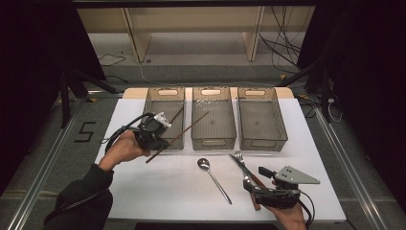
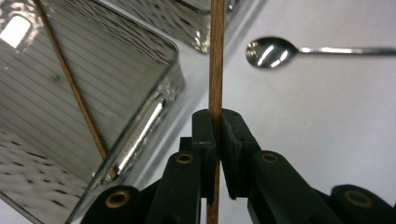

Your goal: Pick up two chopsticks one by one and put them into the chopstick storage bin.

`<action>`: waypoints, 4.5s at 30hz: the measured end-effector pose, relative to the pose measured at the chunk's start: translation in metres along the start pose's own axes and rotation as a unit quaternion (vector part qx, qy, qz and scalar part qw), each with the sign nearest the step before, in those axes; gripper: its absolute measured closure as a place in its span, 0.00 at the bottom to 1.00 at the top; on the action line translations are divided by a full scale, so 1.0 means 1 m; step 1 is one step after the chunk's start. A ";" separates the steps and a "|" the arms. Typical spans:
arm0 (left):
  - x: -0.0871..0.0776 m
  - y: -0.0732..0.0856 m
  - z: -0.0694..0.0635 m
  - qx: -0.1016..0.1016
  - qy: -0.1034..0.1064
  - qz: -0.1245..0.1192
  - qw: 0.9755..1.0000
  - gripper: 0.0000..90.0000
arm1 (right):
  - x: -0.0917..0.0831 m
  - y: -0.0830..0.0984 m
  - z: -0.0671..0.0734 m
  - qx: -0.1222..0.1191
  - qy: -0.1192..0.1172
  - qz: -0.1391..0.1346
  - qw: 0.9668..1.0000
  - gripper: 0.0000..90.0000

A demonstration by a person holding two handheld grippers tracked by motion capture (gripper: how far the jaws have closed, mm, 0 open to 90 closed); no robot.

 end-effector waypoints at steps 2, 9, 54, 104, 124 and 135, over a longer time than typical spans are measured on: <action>-0.002 -0.005 0.005 -0.008 -0.004 -0.006 1.000 0.93 | 0.000 0.000 0.000 0.000 0.000 0.000 1.000 0.26; -0.010 -0.021 0.026 -0.043 -0.023 -0.037 0.998 0.94 | 0.000 0.000 -0.001 0.000 0.000 -0.001 1.000 0.26; 0.036 -0.008 0.116 -0.192 -0.087 -0.033 0.977 0.93 | 0.000 0.000 0.000 0.001 -0.002 -0.001 1.000 0.26; -0.012 0.028 0.007 -0.198 0.017 -0.211 0.957 0.21 | 0.008 -0.011 0.009 -0.002 -0.003 0.024 1.000 0.26; -0.013 0.078 -0.020 -0.197 0.033 -0.257 0.946 0.19 | 0.041 -0.026 0.022 -0.015 -0.024 0.084 0.996 0.26; -0.013 0.098 -0.039 -0.176 0.019 -0.269 0.947 0.19 | 0.067 -0.026 0.033 -0.036 -0.023 0.153 0.987 0.26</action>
Point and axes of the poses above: each handheld gripper's, and its own axes: x roughly forward along the jaws, y roughly out of its underside, z roughly to its left, the point moved 8 cm from there along x, roughly forward along the jaws, and after that the axes turned 5 degrees about -x, right-handed, at the moved point
